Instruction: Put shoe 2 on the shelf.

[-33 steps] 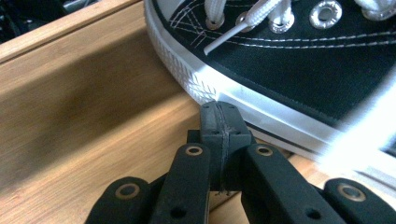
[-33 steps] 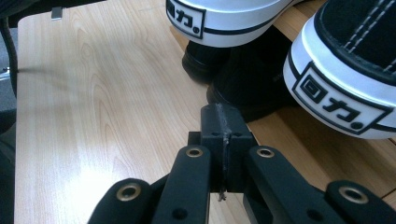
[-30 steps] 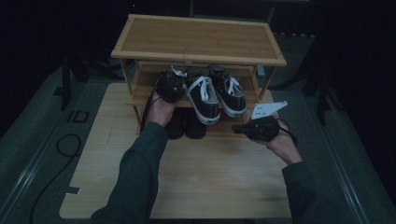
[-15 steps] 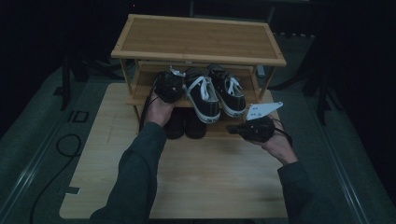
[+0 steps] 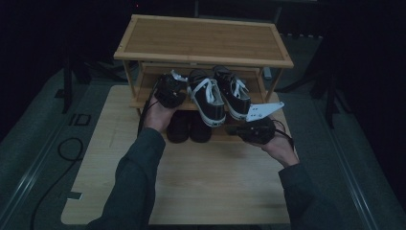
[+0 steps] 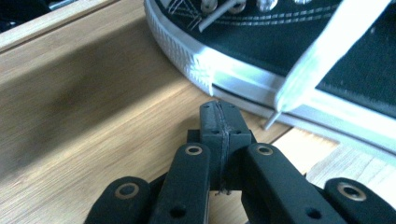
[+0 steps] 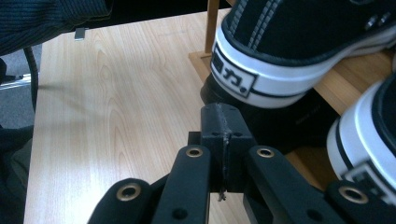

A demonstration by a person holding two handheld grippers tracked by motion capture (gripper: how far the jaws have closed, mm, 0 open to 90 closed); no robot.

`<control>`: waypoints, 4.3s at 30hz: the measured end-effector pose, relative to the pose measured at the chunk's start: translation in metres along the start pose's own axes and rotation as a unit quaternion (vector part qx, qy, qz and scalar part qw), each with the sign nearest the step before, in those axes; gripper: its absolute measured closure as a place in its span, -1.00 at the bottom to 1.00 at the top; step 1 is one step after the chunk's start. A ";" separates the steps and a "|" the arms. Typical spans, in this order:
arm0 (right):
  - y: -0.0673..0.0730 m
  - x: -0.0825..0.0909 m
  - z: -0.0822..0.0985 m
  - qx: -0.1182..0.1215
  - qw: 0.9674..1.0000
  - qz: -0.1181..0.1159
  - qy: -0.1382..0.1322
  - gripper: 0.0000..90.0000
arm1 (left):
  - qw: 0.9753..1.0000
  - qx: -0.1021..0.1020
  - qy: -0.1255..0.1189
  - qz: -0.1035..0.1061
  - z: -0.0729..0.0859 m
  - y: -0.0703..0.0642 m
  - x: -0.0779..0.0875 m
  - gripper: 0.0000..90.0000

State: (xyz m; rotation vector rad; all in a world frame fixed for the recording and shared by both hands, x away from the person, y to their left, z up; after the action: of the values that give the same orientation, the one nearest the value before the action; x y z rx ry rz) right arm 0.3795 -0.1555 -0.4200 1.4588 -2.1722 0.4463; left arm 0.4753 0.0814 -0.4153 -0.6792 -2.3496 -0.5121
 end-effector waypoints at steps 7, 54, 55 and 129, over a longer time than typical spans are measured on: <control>-0.001 -0.005 -0.006 -0.003 1.000 0.000 -0.007 0.99 | 1.000 0.002 -0.007 0.014 0.007 0.002 0.003 1.00; 0.010 -0.040 -0.029 0.015 1.000 -0.002 -0.011 1.00 | 1.000 -0.015 -0.018 0.015 0.013 0.003 0.006 1.00; 0.010 -0.042 -0.029 0.015 1.000 -0.001 -0.013 1.00 | 1.000 -0.015 -0.018 0.014 0.013 0.003 0.006 1.00; 0.016 -0.074 -0.042 0.048 0.998 0.034 -0.031 1.00 | 0.999 -0.027 -0.020 -0.009 0.021 0.008 0.011 1.00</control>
State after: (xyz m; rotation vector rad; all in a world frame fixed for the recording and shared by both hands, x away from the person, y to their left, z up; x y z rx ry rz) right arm 0.3961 -0.0712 -0.4265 1.4701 -2.2832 0.5434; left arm 0.4632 0.1019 -0.4215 -0.7001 -2.3875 -0.5758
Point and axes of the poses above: each handheld gripper's, and its own axes: x roughly backward along the jaws, z roughly out of its underside, y roughly to its left, the point moved 5 cm from there along -x, roughly forward along the jaws, and after that the axes turned 5 degrees about -x, right-handed, at the moved point
